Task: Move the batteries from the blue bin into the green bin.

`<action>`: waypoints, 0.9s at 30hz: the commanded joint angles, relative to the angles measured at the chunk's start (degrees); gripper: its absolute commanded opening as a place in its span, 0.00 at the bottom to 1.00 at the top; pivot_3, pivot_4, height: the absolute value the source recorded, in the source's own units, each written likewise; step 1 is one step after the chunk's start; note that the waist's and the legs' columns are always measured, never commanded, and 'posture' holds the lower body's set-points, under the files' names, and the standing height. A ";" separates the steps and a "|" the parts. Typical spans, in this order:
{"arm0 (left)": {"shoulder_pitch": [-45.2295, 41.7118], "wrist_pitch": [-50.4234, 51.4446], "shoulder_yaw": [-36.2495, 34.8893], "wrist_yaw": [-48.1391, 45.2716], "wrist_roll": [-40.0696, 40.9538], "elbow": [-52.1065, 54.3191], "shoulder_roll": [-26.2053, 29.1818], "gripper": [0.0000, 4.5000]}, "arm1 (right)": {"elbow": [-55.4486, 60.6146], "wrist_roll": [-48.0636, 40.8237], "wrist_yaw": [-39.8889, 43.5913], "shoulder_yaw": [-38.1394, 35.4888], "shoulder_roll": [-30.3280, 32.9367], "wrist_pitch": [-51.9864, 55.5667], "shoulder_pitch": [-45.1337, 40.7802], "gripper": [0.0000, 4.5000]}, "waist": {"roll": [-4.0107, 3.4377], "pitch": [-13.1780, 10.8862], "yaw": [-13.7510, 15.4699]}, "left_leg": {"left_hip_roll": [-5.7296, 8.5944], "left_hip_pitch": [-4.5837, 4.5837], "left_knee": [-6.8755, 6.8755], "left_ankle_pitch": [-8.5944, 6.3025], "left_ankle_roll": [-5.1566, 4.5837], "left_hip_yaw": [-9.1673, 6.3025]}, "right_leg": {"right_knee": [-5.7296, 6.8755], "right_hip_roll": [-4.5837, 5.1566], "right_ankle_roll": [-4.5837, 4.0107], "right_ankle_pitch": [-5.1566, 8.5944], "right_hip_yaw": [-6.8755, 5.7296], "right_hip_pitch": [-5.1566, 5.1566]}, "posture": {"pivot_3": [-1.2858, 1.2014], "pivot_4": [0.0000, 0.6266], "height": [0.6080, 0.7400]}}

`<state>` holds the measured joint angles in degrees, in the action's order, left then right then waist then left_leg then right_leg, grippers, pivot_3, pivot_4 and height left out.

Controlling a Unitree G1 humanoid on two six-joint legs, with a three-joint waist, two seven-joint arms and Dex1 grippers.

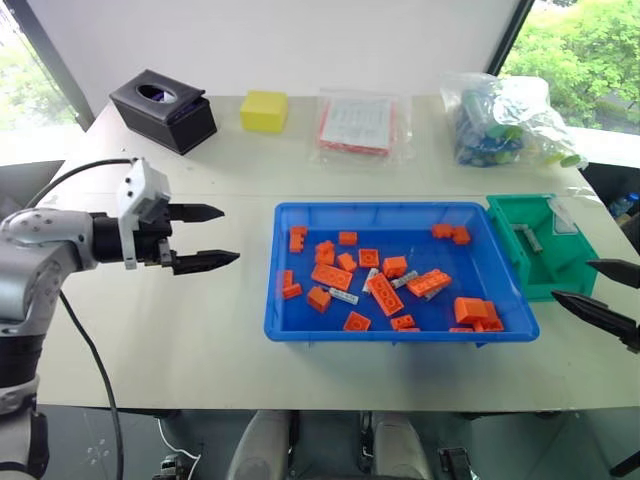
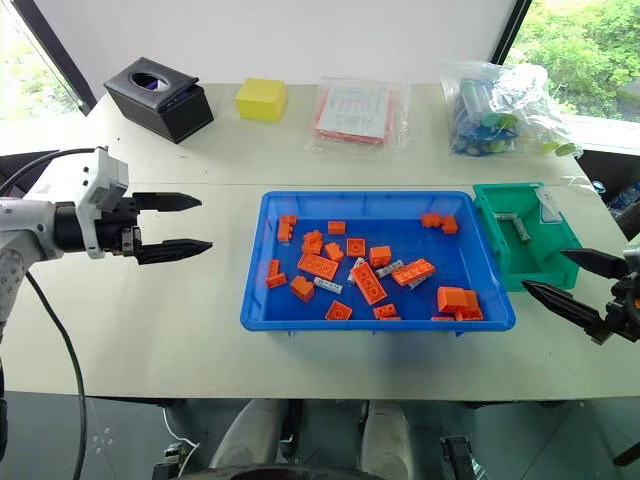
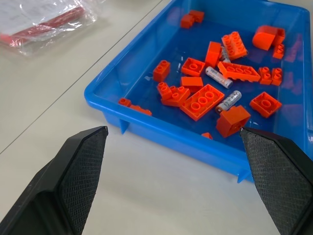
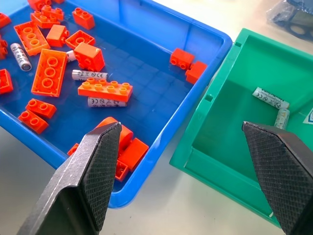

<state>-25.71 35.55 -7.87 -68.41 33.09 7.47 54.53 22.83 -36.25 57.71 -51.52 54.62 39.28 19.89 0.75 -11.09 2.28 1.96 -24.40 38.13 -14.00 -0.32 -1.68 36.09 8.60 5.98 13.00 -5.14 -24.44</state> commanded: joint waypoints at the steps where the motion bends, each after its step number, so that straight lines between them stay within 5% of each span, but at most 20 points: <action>1: -1.72 -0.62 -0.40 -0.34 0.29 0.32 0.18 1.00 | 1.03 0.02 -0.22 -1.90 -0.46 -0.93 0.01 0.90 | 0.00 0.00 0.00 | 0.00 0.00 0.00 0.00 0.00 0.00 | 0.01 0.00 0.00 0.00 0.00 0.00 | 0.52 0.24 0.64; 18: -3.55 -0.74 0.57 -0.50 0.03 -0.51 -0.36 1.00 | -0.03 0.76 -0.89 -0.86 -0.48 -2.26 -0.50 0.90 | 0.00 0.00 -0.02 | 0.00 0.01 0.03 0.00 0.00 0.01 | 0.03 -0.01 0.01 -0.03 0.00 0.01 | 0.52 0.24 0.64; 27: -5.08 0.01 2.38 -3.70 1.90 1.64 -0.92 1.00 | -4.60 -0.44 2.35 7.76 9.22 -1.23 -12.23 0.90 | -0.02 -0.01 -0.52 | -0.01 0.07 0.09 0.01 -0.01 0.07 | 0.05 -0.02 0.06 -0.03 0.05 0.03 | 0.52 0.24 0.64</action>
<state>-29.95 35.73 -5.17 -71.10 34.34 7.53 52.91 17.98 -35.04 59.59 -44.88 62.34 38.03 9.85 0.72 -11.10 1.76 1.94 -24.33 38.22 -13.99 -0.33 -1.63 36.15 8.58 6.03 12.96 -5.09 -24.41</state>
